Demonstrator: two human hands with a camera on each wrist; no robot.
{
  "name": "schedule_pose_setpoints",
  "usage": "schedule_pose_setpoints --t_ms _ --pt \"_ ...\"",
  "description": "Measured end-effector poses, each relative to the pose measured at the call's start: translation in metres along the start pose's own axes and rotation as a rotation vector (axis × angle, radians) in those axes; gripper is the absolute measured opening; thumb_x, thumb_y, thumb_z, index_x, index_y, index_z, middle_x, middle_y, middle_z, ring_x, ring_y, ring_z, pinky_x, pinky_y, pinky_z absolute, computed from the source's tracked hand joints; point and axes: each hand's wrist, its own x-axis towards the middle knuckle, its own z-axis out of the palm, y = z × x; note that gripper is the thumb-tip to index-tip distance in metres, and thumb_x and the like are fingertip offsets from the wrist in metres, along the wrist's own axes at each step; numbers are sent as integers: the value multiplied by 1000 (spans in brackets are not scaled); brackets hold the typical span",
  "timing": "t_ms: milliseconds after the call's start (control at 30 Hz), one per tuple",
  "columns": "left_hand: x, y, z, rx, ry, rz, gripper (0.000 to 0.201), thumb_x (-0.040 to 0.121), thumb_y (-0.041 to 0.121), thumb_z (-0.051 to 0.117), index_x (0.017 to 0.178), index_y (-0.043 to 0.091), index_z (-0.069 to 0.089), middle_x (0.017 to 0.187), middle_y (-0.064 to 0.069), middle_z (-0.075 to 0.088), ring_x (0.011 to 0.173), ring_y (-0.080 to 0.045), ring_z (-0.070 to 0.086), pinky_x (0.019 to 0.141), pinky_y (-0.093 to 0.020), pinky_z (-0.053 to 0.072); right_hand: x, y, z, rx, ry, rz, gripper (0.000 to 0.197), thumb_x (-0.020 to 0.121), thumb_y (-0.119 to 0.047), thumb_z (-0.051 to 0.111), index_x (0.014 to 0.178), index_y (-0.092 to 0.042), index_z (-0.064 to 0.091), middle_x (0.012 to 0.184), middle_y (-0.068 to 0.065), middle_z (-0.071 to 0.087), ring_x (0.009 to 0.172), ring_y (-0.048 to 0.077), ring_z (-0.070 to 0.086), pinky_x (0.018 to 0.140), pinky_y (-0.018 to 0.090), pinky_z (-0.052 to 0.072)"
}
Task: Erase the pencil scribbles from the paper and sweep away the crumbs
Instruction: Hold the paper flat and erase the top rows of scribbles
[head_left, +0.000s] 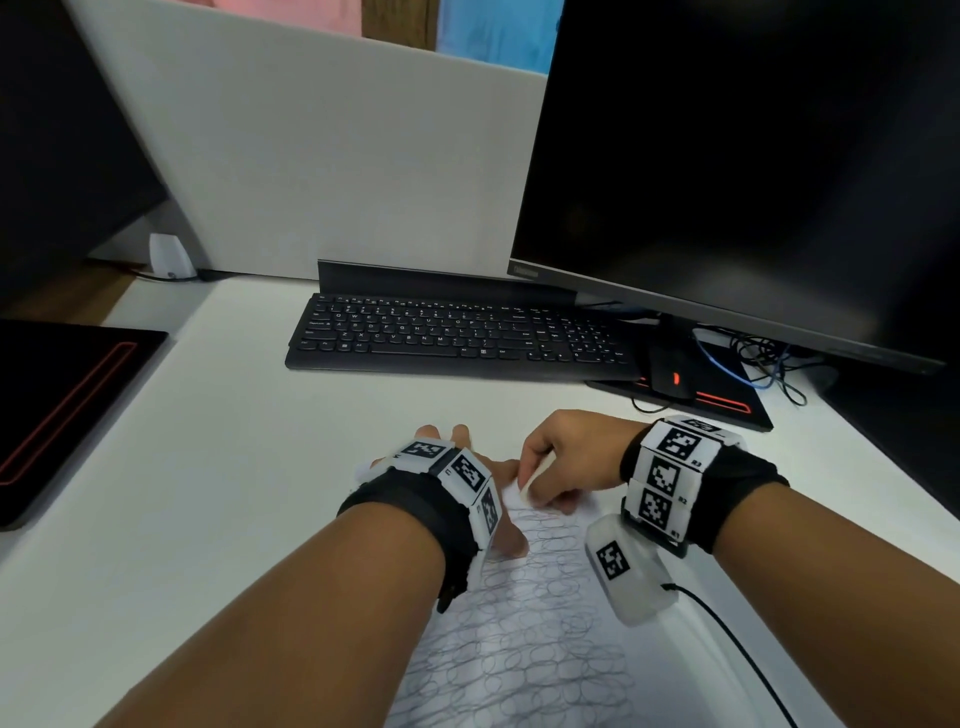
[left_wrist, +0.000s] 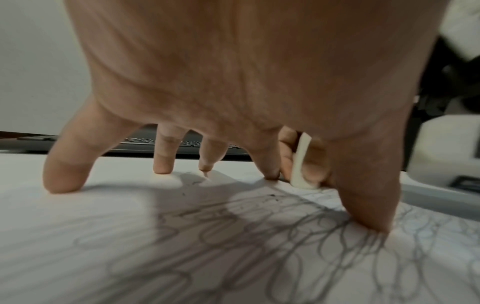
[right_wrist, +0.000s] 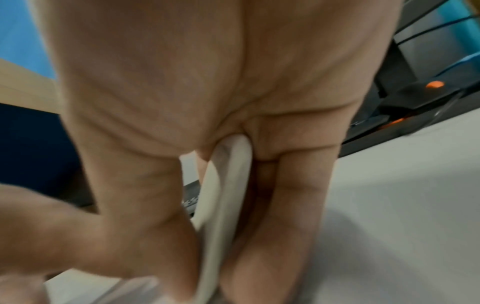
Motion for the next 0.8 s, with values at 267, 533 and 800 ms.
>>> schedule_pose_setpoints --t_ms 267,533,800 --pt "-1 0 1 -12 0 3 84 62 82 56 133 70 12 156 3 13 137 -37 10 101 -60 33 -1 2 0 46 14 18 9 80 -5 72 87 -11 72 63 -1 69 54 9 64 60 19 53" --pt "1 0 2 -29 2 -2 87 60 82 56 134 70 11 144 3 23 132 -34 15 98 -57 36 -1 5 -4 34 10 36 10 81 -5 71 90 -9 73 67 2 71 55 10 65 60 20 55" --pt "1 -1 2 -31 -18 -25 95 53 85 53 134 72 6 156 9 12 137 -35 10 102 -59 32 -3 5 -6 -38 33 18 10 80 -8 73 87 -15 73 66 -3 70 58 8 64 65 20 55"
